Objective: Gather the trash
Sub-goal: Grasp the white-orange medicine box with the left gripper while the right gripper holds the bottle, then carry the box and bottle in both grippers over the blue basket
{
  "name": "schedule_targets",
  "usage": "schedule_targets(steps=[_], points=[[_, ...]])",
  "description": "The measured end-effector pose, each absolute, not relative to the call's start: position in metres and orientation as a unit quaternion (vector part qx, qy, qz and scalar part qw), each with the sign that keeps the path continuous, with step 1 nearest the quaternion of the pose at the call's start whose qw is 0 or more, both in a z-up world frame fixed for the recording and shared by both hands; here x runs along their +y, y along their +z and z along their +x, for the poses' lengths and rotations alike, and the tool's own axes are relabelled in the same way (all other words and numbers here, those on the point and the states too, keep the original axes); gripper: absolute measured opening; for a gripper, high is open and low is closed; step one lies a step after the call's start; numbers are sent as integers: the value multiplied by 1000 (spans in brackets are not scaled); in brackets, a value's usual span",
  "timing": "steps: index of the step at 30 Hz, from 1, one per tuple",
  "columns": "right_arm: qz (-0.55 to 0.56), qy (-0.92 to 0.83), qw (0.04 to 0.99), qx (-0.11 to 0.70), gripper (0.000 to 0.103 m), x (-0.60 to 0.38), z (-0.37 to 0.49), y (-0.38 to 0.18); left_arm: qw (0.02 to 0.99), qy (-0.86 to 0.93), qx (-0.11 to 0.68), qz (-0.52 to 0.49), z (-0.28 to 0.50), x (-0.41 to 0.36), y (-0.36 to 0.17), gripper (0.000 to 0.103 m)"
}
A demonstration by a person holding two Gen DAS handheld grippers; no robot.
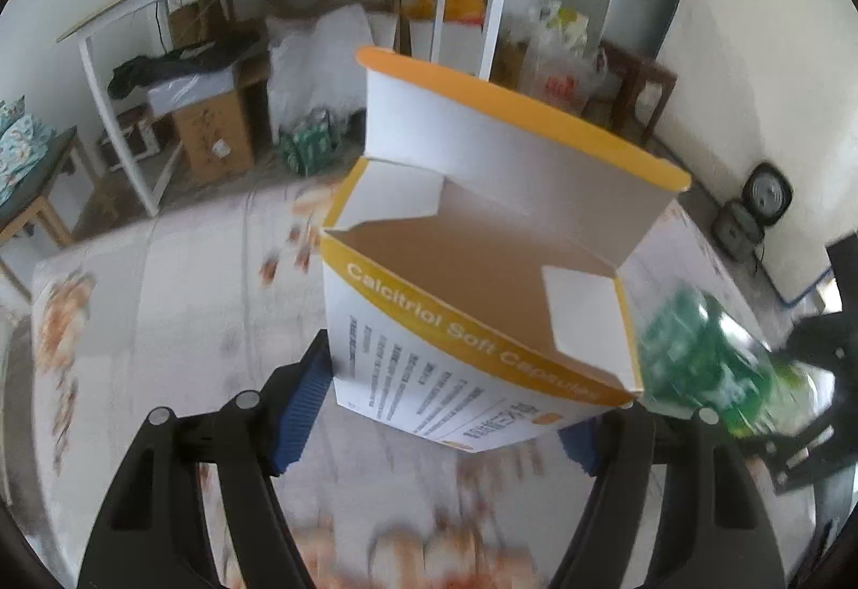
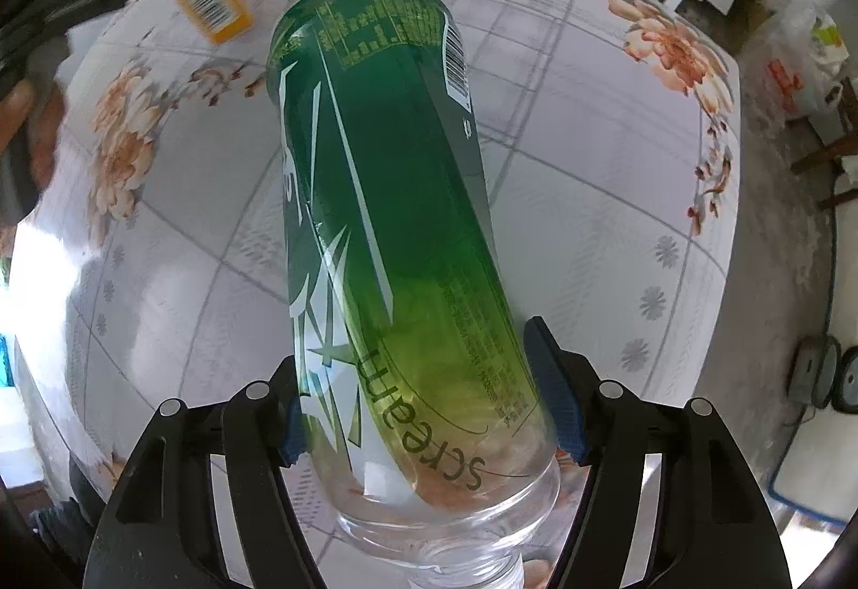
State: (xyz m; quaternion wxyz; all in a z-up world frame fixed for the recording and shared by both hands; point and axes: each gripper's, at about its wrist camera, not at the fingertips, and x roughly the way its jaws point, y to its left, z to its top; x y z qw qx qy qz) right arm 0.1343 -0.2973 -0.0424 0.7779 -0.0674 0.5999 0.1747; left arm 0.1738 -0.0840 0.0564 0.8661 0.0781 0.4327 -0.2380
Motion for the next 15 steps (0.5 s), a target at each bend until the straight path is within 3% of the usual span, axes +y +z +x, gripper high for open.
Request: schedule_targets(steps=[15], points=[[-150,249,777,558,64,-183,46,-4,865,-194,455,83,1,35,107,72]])
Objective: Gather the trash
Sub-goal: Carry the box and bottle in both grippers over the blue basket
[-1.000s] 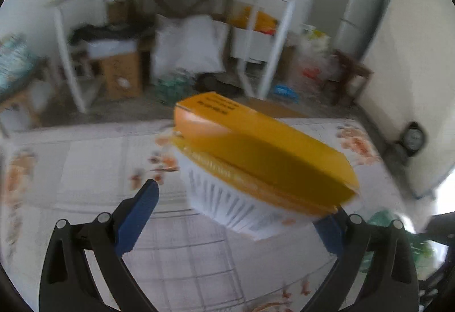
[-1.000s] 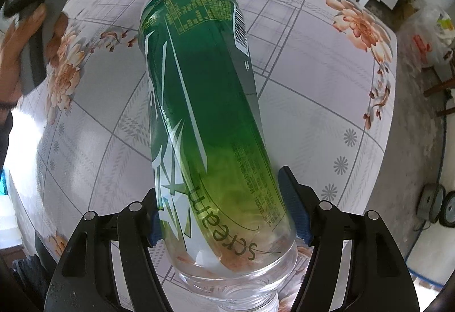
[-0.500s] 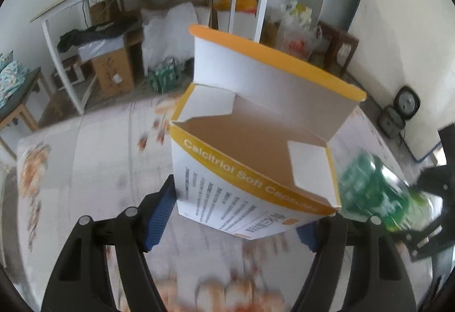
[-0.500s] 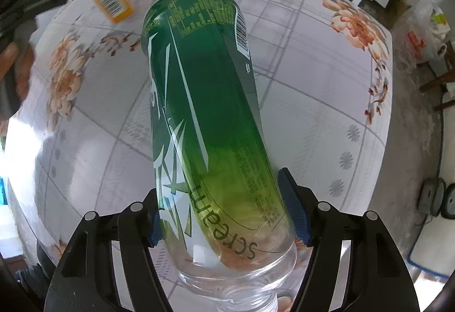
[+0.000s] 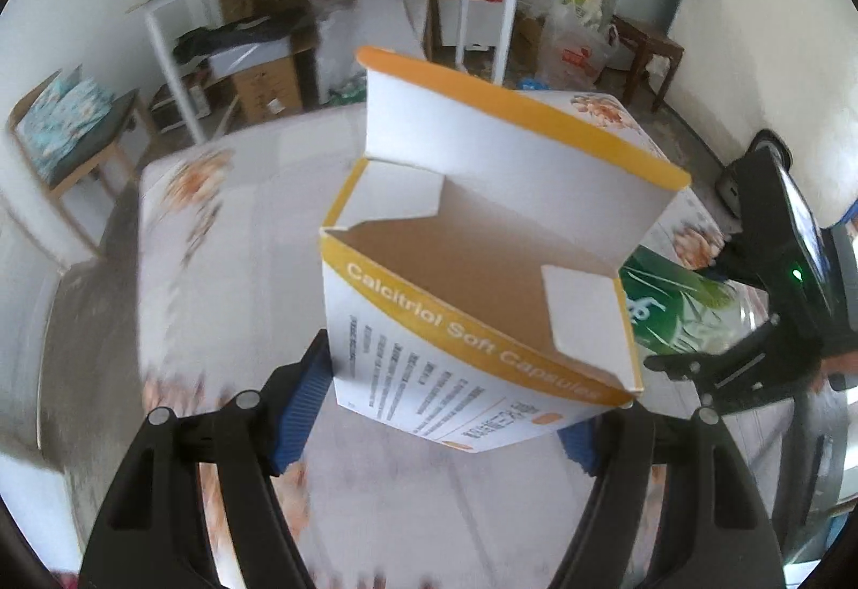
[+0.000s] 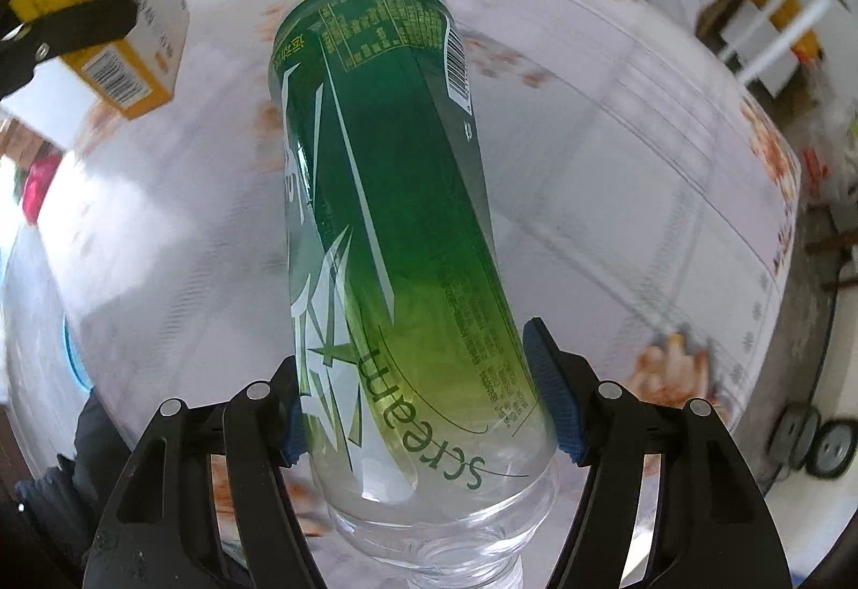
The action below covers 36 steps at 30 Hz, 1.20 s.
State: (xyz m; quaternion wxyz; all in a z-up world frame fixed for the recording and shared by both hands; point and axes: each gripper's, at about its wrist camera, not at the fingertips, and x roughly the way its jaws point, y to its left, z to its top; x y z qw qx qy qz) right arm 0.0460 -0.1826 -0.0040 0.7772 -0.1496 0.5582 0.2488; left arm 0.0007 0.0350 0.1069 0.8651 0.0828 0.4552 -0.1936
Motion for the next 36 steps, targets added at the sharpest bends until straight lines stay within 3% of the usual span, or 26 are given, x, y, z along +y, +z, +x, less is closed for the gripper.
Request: schedule_targets(steps=[10,15,19,28,36], points=[[-237,357,751,503,64,-55,-43,28,884,-89,459,25,-149,169,108,72],[-274,437,718,467,64,37,-98,37,875,15,484,-25,-235,258,82,72],[-298,488,682,456,64,101,-139,24,843,98,524,-75,-297,325,33,72],[-329,551,604,473,64,203,-221,-38,709,199,651,-185,-399,419,-157,73],[-334,563,567,499,64,248,-254,-81,656,211,689,-225,-427,439,-232,74]])
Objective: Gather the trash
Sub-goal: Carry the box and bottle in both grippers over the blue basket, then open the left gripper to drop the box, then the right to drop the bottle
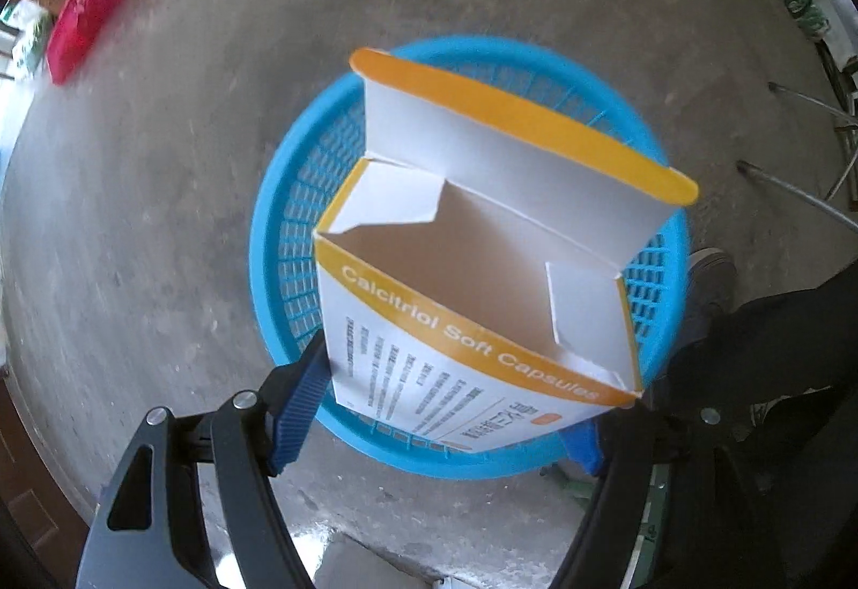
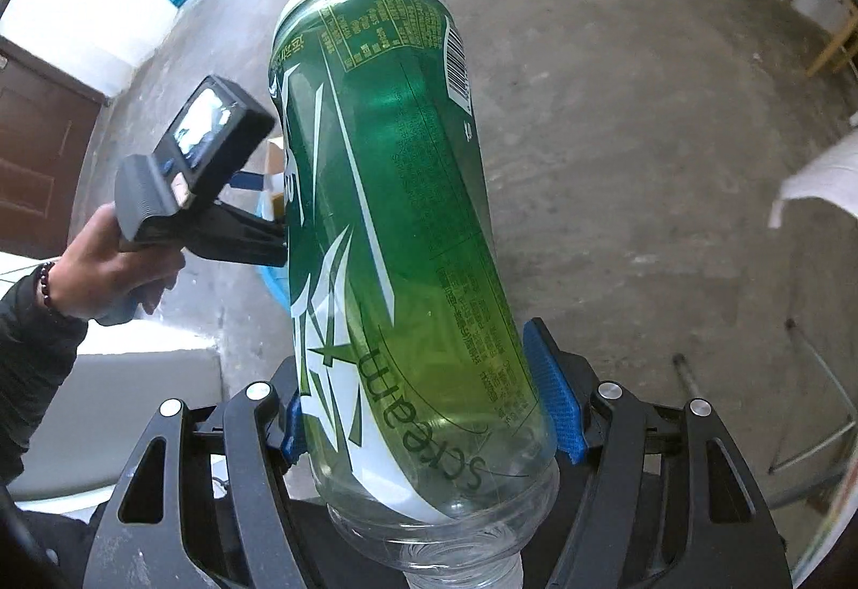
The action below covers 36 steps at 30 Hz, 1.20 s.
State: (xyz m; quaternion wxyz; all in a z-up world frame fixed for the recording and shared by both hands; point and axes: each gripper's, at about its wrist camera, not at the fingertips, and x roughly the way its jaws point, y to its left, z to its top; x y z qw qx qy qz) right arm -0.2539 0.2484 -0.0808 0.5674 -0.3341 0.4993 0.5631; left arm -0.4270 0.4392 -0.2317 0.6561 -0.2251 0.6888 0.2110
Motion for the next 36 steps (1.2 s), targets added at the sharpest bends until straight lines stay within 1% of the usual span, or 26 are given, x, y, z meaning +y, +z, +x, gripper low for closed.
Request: schedule_targets(steps=[3,6,7,8,9,15,18,24,25,26,27,28,31,36], points=[[-335,564,561,505,64,260,-264,-89,649,215,693,-228,-426,436,-242,76],[-335,565,556,509,64,266,-270,-97,642,221,699,-224,-420,424,-247,81],[-337,566,555,509,64,262,-267,-99,639,223,703,-218,-419,424,-250,87],[-336,567,553,510,64,263,-262,-99,639,225,704,-213,-419,423,-252,91],[-335,568,551,512,64,271,-259,-95,640,228,704,-208,-419,424,-253,97],[-340,567,550,511,64,280,-275,-102,648,247,683,-227,-432,435,-249,98],[-338,567,551,511,64,291,-289,-105,657,271,657,-253,-449,448,-233,98],[-345,554,550,522,65,321,-309,-136,667,325,612,-275,-488,478,-200,98],[-352,549,550,522,66,326,-313,-143,668,329,607,-277,-492,480,-197,98],[-358,544,549,524,72,331,-316,-151,669,335,601,-282,-497,484,-193,98],[-365,540,546,527,84,335,-317,-155,669,339,596,-285,-502,488,-189,98],[-369,537,544,529,89,338,-319,-159,670,342,592,-288,-506,490,-186,98],[-367,538,543,530,96,335,-320,-156,673,351,581,-294,-512,492,-179,98],[-355,535,578,504,95,315,-313,-137,692,339,566,-292,-502,480,-162,98]])
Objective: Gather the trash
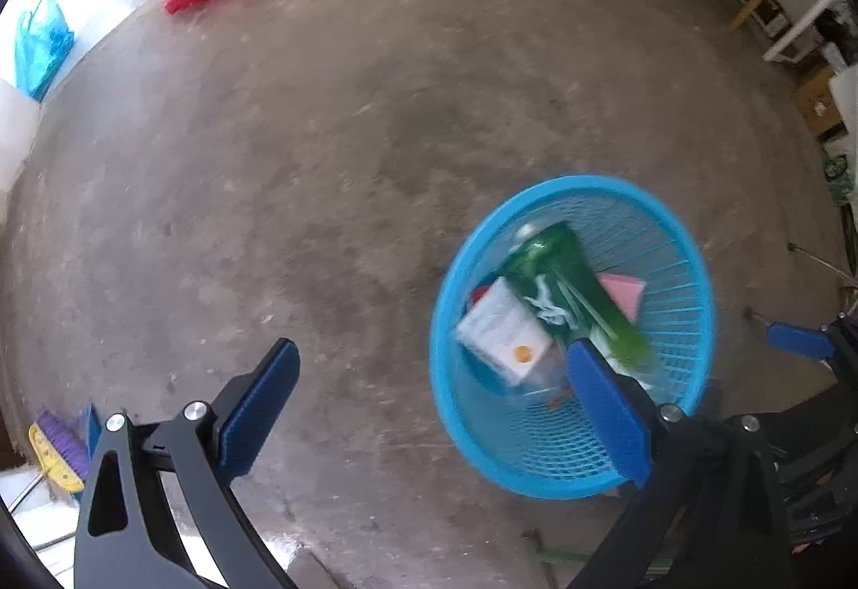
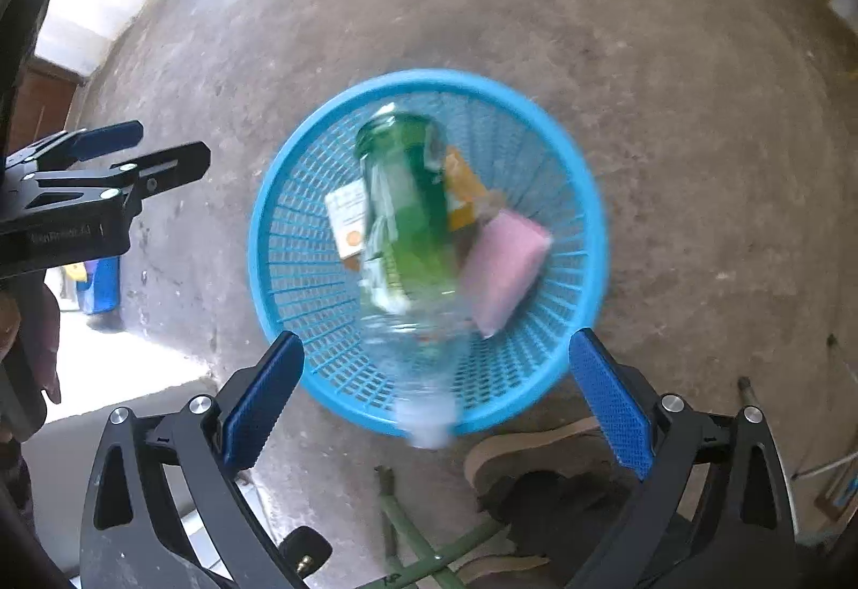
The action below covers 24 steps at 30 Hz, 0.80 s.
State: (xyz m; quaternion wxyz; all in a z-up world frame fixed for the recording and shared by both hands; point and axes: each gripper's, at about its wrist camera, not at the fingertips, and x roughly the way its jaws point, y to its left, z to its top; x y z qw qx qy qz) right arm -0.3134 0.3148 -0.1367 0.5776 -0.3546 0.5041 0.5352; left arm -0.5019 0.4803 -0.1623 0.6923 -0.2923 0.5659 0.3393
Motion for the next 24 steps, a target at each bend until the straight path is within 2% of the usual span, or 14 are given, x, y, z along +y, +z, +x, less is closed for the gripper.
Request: schedule_targets(steps=[7,11,15,24], points=[[-302,488,653,494,95,252,-290,-117,705,352,554,-267,-478,439,-154,98],[-303,465,693,460,95,230,-289,-108,694,377,560,-251,-466,415,-164,98],[-307,465,708,433,95,226,-293,-103,686,385,556,-268,-462,396,-174,98],[-306,473,712,420,95,218,-293,-98,674,405,576,-223,-452,374,-176,98]])
